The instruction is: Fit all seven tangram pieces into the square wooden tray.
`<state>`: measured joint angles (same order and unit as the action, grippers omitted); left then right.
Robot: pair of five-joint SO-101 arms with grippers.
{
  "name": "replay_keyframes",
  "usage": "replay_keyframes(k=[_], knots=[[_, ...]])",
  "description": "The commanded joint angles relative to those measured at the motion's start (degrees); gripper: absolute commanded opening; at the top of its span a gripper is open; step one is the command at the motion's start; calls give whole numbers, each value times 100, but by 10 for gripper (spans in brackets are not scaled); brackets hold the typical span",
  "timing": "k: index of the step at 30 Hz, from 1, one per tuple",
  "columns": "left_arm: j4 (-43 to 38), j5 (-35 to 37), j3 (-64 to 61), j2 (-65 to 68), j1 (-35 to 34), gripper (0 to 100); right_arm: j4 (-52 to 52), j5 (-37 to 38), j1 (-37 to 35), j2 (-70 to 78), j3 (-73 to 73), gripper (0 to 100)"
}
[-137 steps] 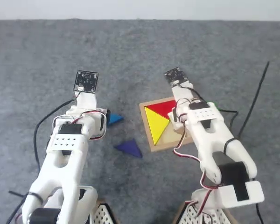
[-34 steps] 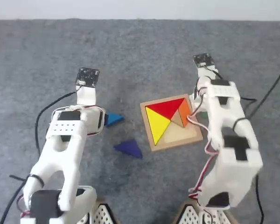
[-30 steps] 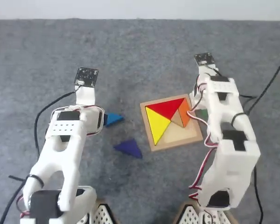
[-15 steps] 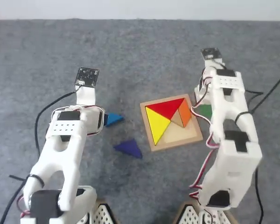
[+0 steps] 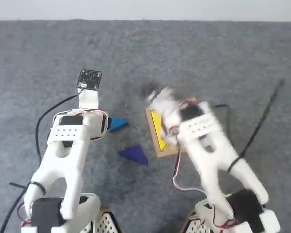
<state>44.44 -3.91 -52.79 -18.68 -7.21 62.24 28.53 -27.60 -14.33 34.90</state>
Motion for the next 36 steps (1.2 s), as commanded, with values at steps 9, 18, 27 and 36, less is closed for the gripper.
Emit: replay_keyframes(k=[9,18,27,36], knots=[[-123,18,13,-211,-9,188,-813,1565,-277,857,229,68],[-97,9,40,-211,9,188,-1253,1582,-119,1182,229,74],[-97,9,40,-211,18,188,-1253,1741,-84,1165,229,284],[-105,9,22,-211,18,188,-1112,1697,-92,637,220,362]])
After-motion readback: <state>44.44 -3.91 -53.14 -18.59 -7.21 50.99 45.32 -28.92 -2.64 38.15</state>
